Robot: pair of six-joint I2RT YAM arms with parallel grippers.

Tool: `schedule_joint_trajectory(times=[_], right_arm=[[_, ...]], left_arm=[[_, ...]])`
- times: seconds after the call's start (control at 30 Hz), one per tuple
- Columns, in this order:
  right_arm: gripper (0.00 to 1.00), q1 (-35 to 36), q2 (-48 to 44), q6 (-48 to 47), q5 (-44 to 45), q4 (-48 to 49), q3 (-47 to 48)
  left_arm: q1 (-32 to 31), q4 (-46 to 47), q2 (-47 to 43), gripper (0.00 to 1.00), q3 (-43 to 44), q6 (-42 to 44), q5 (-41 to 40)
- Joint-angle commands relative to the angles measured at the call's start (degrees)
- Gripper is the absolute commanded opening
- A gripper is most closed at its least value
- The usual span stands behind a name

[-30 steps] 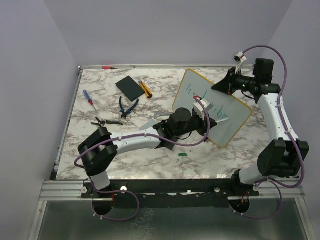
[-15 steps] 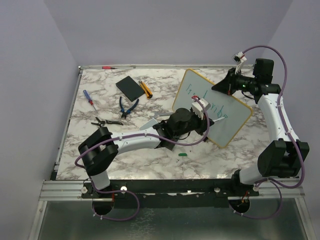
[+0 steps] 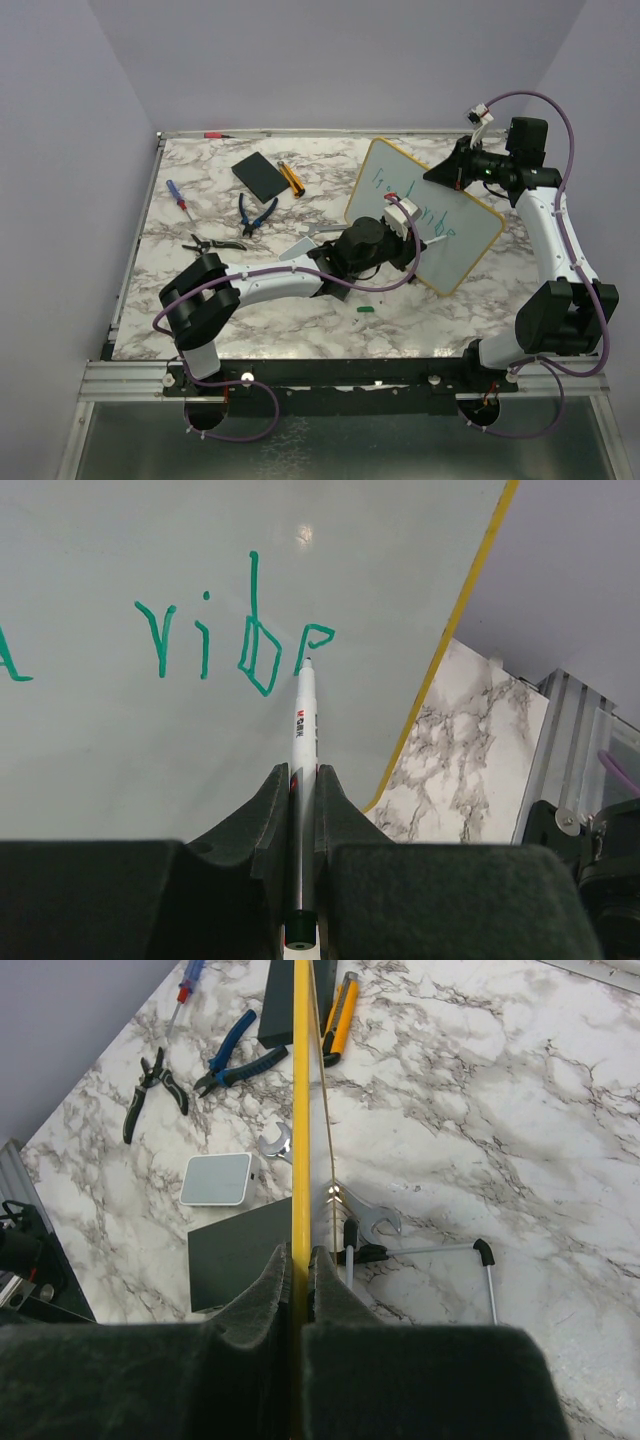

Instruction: Write a sentence on the whiteboard

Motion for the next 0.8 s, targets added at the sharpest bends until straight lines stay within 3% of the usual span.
schedule_joint_trajectory(times=[0.0,0.77], right_arm=[[0.01,0.7,-0.7,-0.2,-1.9,-5.2,-1.5],[0.01,0.7,-0.8,-0.2,-1.8,-5.2,-1.5]], left_arm=[[0.2,-1.0,1.0,0.0,-0.4,1.0,-2.6],[0.2,-1.3,3.1,0.0,1.3,0.8,-0.9]])
